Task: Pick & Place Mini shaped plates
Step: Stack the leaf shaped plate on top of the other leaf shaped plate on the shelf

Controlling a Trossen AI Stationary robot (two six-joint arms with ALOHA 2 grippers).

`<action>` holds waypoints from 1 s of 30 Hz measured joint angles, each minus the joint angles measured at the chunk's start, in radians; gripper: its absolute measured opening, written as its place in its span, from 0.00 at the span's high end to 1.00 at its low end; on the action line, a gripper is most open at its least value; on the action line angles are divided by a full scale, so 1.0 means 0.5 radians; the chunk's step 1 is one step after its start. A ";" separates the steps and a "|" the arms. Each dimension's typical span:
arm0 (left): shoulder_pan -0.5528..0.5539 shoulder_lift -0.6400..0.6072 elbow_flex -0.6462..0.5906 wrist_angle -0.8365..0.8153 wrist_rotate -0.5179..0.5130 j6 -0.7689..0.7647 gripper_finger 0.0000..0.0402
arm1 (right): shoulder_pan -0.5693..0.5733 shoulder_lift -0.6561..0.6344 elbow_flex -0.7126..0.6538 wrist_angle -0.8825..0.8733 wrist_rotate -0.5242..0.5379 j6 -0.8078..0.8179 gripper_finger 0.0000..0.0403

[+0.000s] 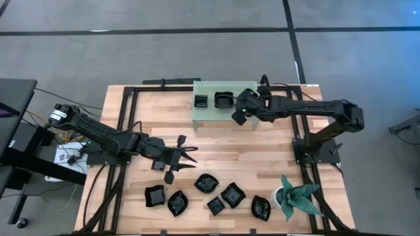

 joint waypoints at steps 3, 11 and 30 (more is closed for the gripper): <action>0.000 0.000 0.000 0.000 0.000 0.000 0.80 | -0.006 0.032 -0.001 -0.013 -0.006 0.010 1.00; 0.000 0.000 0.000 0.001 0.000 -0.001 0.80 | -0.006 0.045 -0.001 -0.019 -0.005 0.009 0.94; -0.002 0.000 0.000 0.001 0.001 -0.002 0.80 | -0.005 0.064 -0.002 -0.007 -0.173 -0.048 0.83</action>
